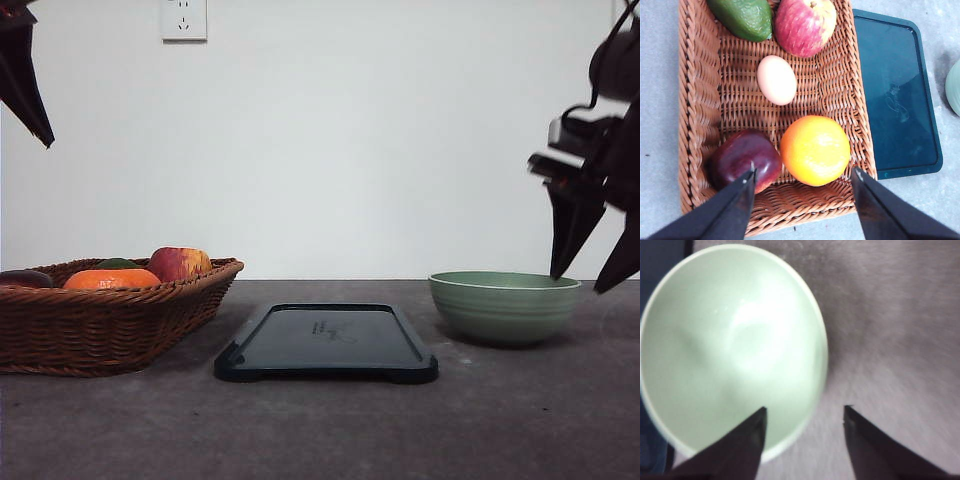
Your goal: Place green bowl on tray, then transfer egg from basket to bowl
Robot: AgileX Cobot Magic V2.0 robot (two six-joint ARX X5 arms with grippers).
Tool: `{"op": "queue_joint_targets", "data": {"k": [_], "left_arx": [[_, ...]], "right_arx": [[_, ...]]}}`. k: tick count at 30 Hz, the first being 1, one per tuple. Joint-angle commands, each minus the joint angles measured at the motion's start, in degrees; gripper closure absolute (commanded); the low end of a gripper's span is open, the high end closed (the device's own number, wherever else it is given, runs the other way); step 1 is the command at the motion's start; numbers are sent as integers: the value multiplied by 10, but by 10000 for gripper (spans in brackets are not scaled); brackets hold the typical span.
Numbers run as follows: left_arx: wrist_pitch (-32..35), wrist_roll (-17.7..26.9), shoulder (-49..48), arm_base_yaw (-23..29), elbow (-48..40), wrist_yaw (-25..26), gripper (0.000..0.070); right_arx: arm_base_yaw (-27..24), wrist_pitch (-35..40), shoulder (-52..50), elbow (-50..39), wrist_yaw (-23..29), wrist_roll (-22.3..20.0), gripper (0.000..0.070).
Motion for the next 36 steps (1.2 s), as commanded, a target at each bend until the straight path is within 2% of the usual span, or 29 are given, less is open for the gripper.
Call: {"op": "queue_joint_targets", "data": {"k": [1, 5, 6, 9, 11, 16, 25, 31, 36], "left_arx": [[4, 6, 4, -1, 13, 2, 320], [3, 6, 4, -1, 13, 2, 320], [3, 6, 4, -1, 13, 2, 320], [2, 6, 4, -1, 13, 2, 320], [2, 6, 4, -1, 13, 2, 320], [2, 6, 4, -1, 13, 2, 320], [2, 6, 4, -1, 13, 2, 320], [2, 6, 4, -1, 13, 1, 320], [2, 6, 4, -1, 13, 1, 320]], "right_arx": [[-1, 7, 25, 17, -2, 10, 444], [-1, 5, 48, 37, -2, 15, 460], [-1, 4, 50, 42, -2, 17, 491], [-1, 0, 50, 58, -1, 19, 647], [-1, -6, 50, 70, 0, 19, 700], [-1, -33, 51, 106, 19, 16, 699], [4, -115, 50, 171, 38, -19, 699], [45, -174, 50, 224, 45, -42, 699], [95, -179, 51, 258, 49, -42, 699]]}}
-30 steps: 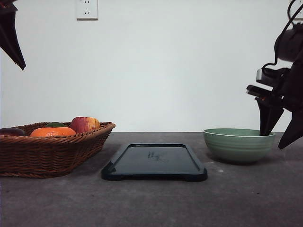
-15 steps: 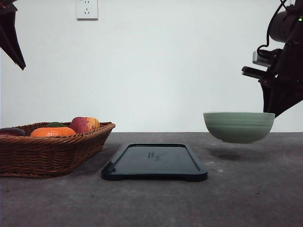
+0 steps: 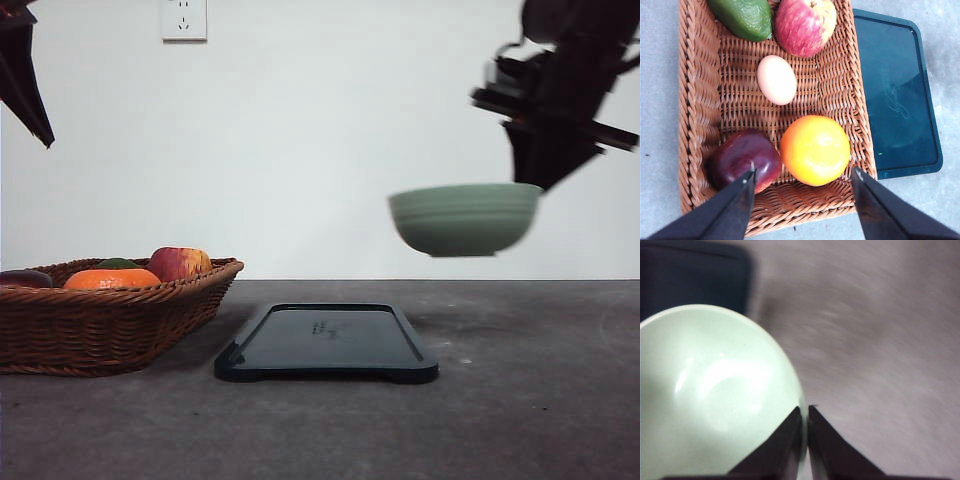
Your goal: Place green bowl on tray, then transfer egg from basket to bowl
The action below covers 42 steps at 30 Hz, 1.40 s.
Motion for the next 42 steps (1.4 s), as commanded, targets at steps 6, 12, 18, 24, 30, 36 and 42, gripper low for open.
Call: {"op": "queue_joint_targets", "data": {"k": [6, 12, 18, 24, 30, 36, 42], "left_arx": [[2, 6, 4, -1, 13, 1, 320], [2, 6, 4, -1, 13, 1, 320], [3, 6, 4, -1, 13, 1, 320], [2, 6, 4, -1, 13, 1, 320], [2, 6, 4, -1, 13, 1, 320], [2, 6, 4, -1, 13, 1, 320], [2, 6, 4, -1, 13, 1, 320]], "right_arx": [[70, 2, 44, 67, 24, -2, 699], [115, 7, 102, 121, 28, 9, 699], [143, 31, 153, 144, 27, 14, 699], [149, 60, 191, 144, 27, 17, 699], [149, 76, 213, 144, 31, 16, 699], [149, 75, 221, 144, 38, 16, 699], [149, 71, 233, 144, 43, 16, 696]]}}
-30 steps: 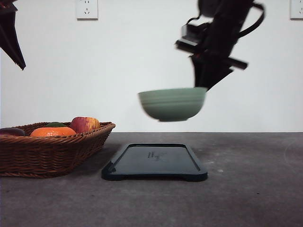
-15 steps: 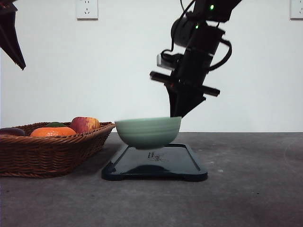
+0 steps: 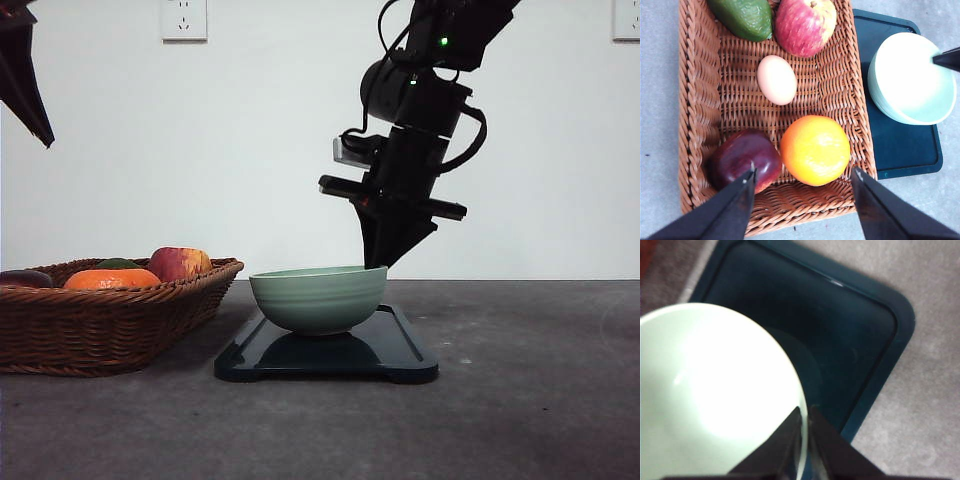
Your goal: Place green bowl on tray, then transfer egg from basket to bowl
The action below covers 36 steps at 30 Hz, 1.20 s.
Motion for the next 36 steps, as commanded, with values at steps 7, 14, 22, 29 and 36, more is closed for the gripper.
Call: {"op": "queue_joint_targets", "data": {"k": [7, 14, 22, 29, 36], "left_arx": [[2, 6, 4, -1, 12, 1, 320], [2, 6, 4, -1, 12, 1, 320], [-2, 8, 4, -1, 12, 1, 320], [-2, 8, 4, -1, 12, 2, 320], [0, 8, 4, -1, 12, 2, 320]], "right_arx": [[4, -14, 17, 15, 0, 6, 506], [2, -35, -11, 15, 0, 5, 500], [6, -27, -103, -43, 0, -2, 501], [-2, 159, -280, -311, 0, -1, 502], [-9, 229, -457, -502, 2, 13, 501]]}}
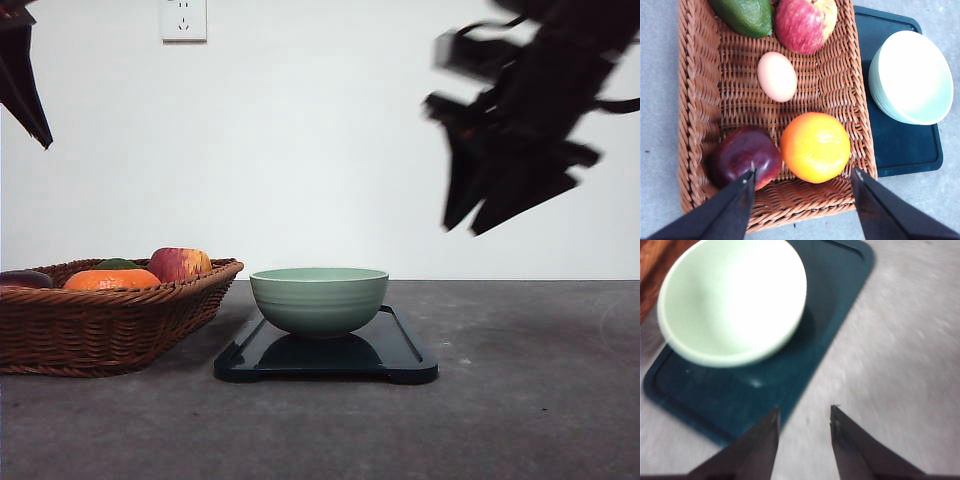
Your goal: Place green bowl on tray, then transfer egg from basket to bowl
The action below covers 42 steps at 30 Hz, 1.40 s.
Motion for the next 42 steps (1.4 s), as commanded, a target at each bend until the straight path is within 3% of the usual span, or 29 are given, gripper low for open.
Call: {"op": "queue_joint_targets", "data": {"k": [1, 9, 16, 23, 29, 42], "left_arx": [[5, 7, 4, -1, 12, 2, 320], [6, 8, 4, -1, 12, 2, 320], [5, 7, 4, -10, 13, 2, 320], [5, 23, 31, -60, 28, -11, 313], [3, 36, 103, -99, 72, -110, 312], [45, -3, 274, -103, 161, -139, 308]], "right_arx": [[2, 6, -36, -27, 4, 15, 502], [1, -16, -203, -122, 46, 27, 502], [2, -54, -290, -159, 61, 29, 501], [2, -40, -305, -161, 60, 40, 501], [2, -32, -305, -161, 59, 48, 501], [2, -32, -304, -161, 60, 48, 501]]}}
